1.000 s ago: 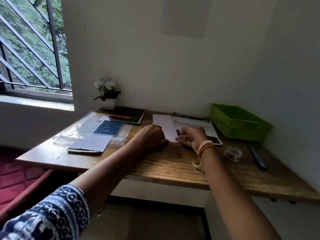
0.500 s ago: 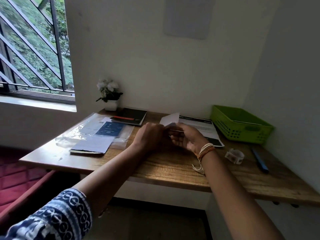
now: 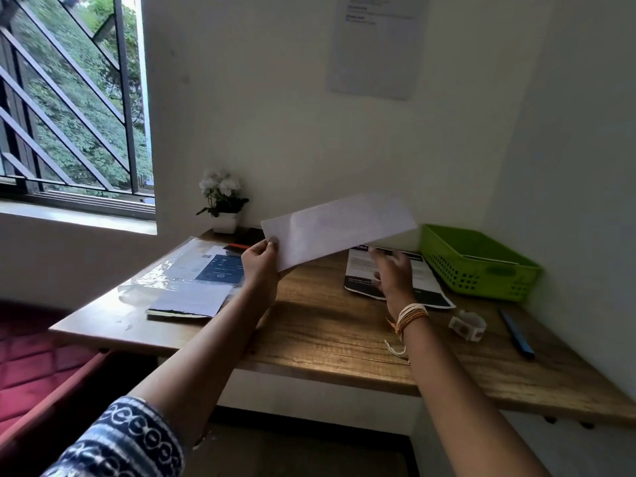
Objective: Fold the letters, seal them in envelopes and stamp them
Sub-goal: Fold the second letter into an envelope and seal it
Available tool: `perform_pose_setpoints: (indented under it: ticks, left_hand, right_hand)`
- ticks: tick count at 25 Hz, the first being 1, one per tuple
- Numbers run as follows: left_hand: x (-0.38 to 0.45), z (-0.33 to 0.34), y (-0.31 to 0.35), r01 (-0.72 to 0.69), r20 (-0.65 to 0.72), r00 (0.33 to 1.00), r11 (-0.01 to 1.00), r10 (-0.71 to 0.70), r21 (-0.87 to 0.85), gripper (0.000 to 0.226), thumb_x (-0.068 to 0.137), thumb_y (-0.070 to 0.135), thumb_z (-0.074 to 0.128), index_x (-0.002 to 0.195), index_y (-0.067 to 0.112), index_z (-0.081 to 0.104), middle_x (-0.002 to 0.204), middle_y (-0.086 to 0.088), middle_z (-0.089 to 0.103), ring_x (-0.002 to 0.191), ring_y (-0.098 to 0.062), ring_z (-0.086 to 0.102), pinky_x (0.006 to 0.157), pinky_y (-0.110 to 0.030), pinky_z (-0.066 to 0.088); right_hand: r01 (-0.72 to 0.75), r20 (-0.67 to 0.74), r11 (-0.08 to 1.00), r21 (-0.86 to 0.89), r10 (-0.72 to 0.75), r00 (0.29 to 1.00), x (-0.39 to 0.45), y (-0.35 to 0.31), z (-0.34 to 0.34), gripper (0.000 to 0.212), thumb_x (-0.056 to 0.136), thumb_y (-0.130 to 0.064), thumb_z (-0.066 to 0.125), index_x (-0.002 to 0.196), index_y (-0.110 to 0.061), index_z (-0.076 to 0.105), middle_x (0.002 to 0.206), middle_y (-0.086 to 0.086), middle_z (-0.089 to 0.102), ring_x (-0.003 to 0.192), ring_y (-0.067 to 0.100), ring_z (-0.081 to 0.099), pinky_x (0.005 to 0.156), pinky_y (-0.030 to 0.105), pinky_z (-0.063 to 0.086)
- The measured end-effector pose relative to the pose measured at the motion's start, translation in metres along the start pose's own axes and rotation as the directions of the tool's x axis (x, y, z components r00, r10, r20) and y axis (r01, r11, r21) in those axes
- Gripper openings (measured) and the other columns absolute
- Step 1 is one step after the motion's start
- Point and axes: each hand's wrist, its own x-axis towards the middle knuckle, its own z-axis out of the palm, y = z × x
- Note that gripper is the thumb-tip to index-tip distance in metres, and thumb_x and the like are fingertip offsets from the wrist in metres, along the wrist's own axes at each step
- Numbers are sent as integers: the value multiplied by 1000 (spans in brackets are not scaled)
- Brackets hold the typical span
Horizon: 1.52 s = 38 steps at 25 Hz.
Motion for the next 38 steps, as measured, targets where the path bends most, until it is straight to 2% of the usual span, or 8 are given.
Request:
perform_pose_setpoints:
  ticks: [4,8,13,19,22,27,33,38]
  left_hand:
    - [-2,1,0,107,4,994,981,-109,164,18,97,14,51,109,4,59,94,-6,54,83,-22,59,65,-42,60]
    - [-4,-5,-3,118,31,987,831,-161,543,29,93,18,52,119,6,58,104,-10,62,83,-31,70,76,-47,59]
    - [-14,3,-5,-106,104,994,598,38,794,48,91,11,49,139,15,41,130,-17,56,107,-35,62,93,-44,52]
    - [-37,4,-4,-271,272,962,300,41,914,56,93,16,54,144,10,32,142,-22,40,129,-35,42,104,-39,36]
    - [-47,0,-9,-305,306,952,110,1,946,44,93,29,53,131,7,46,138,-22,34,130,-37,36,105,-44,35]
    - [-63,2,-14,-400,397,916,-174,-50,900,40,95,37,42,123,14,59,137,-21,40,132,-36,33,109,-55,23]
    - [-76,35,-28,-619,612,777,-6,-146,785,33,96,33,45,119,16,60,140,-9,49,137,-23,36,112,-62,12]
    - [-88,74,-42,-699,698,680,91,-222,710,34,97,30,43,125,17,58,138,-5,54,132,-21,44,115,-56,17]
  right_hand:
    - [0,-89,933,361,34,995,7,-3,-14,36,92,-22,51,126,-9,51,110,13,61,84,22,65,65,31,54]
    - [-8,-239,915,403,114,964,6,2,-28,30,97,-25,30,106,-14,57,106,18,66,83,30,70,57,33,56]
    - [-82,-253,994,78,99,962,-6,7,-40,35,92,-2,38,126,4,44,102,19,56,61,21,64,40,26,54]
    - [-139,-175,938,-316,87,981,-23,15,-50,39,84,7,47,122,13,51,68,9,56,74,31,67,76,49,58]
    - [-42,-153,821,-570,-56,987,-38,17,-58,28,76,0,57,103,6,64,100,21,69,93,35,68,85,37,55]
    - [44,-59,632,-773,-142,988,-57,13,-68,37,83,-4,59,120,-2,61,126,17,61,120,32,55,91,30,45]
    - [143,-58,555,-820,-328,943,-62,16,-93,26,82,-12,62,107,-15,67,115,8,65,108,26,60,86,28,40]
    - [-56,-238,510,-858,-299,924,-66,1,-127,29,84,-23,60,108,-8,66,119,19,57,111,35,56,89,34,46]
